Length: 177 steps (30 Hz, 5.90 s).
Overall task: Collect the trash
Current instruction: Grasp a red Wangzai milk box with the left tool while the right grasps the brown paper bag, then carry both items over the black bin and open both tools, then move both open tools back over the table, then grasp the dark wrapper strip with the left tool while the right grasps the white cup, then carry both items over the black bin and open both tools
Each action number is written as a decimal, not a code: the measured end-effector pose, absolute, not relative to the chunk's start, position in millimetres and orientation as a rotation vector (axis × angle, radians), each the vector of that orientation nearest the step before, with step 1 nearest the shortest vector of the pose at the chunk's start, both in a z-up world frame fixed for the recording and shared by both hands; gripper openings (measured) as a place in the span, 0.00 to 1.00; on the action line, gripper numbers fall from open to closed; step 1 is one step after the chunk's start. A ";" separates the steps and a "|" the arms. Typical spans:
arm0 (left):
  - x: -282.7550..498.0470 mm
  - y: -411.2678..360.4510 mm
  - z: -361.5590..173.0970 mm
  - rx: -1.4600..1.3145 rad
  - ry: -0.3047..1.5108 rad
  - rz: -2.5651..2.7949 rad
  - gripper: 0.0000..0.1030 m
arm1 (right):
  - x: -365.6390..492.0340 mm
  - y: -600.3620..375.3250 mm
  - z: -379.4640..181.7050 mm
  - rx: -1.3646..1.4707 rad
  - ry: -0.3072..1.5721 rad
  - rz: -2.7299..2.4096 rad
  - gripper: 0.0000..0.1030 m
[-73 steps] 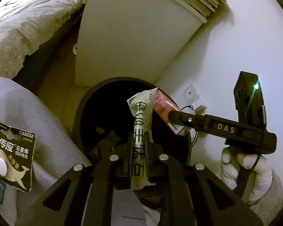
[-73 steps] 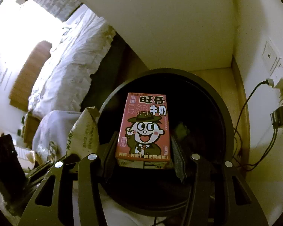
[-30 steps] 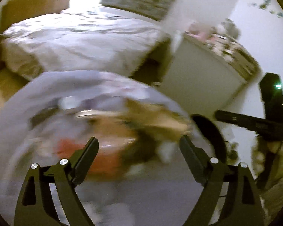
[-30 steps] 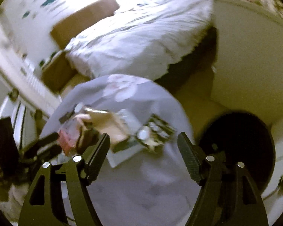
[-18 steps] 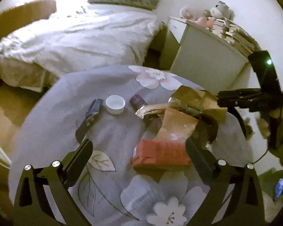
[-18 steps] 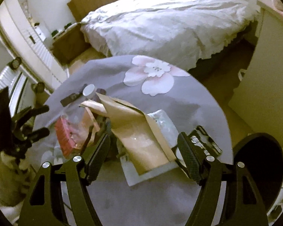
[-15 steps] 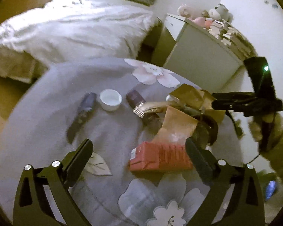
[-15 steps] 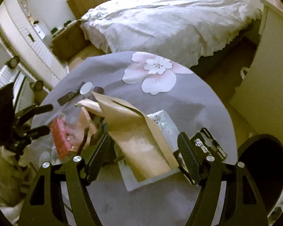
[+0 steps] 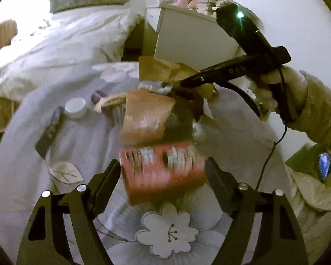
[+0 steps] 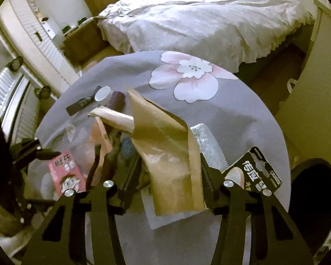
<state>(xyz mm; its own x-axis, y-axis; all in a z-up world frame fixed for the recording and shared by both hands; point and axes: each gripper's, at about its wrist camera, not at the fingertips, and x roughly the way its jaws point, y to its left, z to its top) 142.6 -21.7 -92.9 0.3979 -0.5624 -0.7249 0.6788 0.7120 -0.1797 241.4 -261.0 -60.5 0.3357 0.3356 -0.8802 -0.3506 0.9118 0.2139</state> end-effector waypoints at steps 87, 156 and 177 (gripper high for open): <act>199.7 -343.0 -50.9 0.093 0.943 -0.965 0.92 | 155.1 -592.2 -71.3 0.664 1.037 -0.152 0.61; 215.1 60.4 -59.7 -0.167 0.806 -0.330 0.06 | 279.2 -165.8 10.3 -0.064 0.997 0.610 0.36; 188.7 -216.7 -21.4 -0.021 0.831 -0.814 0.06 | 183.6 -476.0 15.9 0.304 0.952 0.134 0.36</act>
